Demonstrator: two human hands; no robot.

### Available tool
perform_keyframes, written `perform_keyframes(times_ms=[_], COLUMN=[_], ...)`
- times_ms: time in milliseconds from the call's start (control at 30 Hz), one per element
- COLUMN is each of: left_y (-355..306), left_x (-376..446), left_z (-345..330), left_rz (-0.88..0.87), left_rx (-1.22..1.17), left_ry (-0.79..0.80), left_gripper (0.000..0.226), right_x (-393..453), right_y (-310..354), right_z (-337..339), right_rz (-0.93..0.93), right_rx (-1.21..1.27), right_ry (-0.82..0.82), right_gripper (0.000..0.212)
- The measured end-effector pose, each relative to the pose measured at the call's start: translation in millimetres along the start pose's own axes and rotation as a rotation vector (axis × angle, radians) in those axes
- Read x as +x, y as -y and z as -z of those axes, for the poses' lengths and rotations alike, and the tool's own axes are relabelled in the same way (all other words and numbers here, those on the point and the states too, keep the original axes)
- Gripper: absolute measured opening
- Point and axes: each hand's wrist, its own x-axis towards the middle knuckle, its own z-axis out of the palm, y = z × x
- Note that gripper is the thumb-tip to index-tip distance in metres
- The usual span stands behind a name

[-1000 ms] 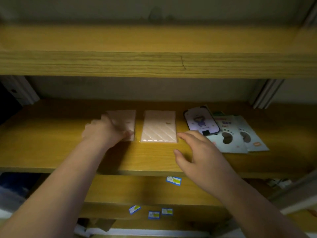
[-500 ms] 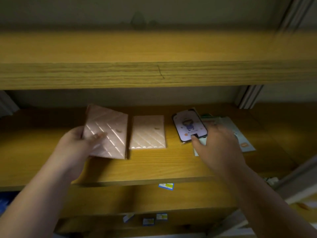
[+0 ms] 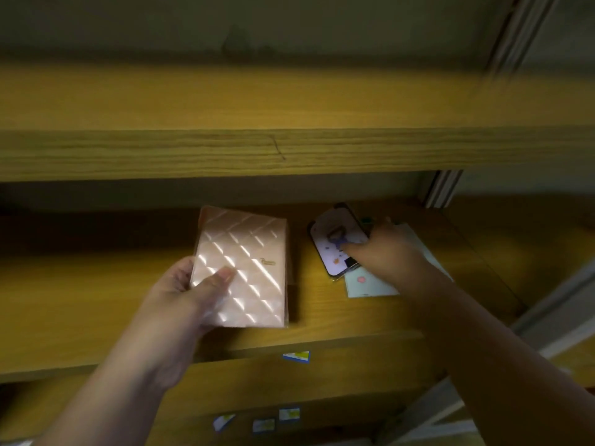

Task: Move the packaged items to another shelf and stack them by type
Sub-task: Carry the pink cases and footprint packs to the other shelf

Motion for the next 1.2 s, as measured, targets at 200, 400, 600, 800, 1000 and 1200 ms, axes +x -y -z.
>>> perform_keyframes(times_ms=[200,400,600,800,1000,1200], left_y=[12.5,19.6,24.4,31.4,50.0,67.4], left_x=[3.4,-2.2,-33.4,-92.2,-162.2,-217.9], left_z=[-20.6,-53.3,-99.8,-153.3,-225.6,-315.0], left_rz=[0.001,0.008,-0.028,-0.064,-0.104,-0.114], left_rx=[-0.107,-0.07,-0.034,-0.021,-0.027,-0.027], left_ry=[-0.006,-0.063,-0.079,-0.088,-0.098,-0.022], left_gripper=[0.027,0.014,0.023,0.031,0.05,0.039], right_x=[-13.2,-49.4,-91.0,-137.9,-191.8,-227.2], right_y=[-22.2,-47.8,-80.5,-131.7,-215.6,-304.2], right_z=[20.4,47.7,71.4,109.4,152.7,196.2], right_rz=[-0.121,-0.126,-0.285,-0.23,-0.004,0.096], right_rx=[0.554,0.82,1.433,1.492,1.522,1.548], right_ry=[0.084,0.232,0.336,0.366,0.491,0.525], right_gripper=[0.025,0.016,0.029,0.034,0.029,0.027])
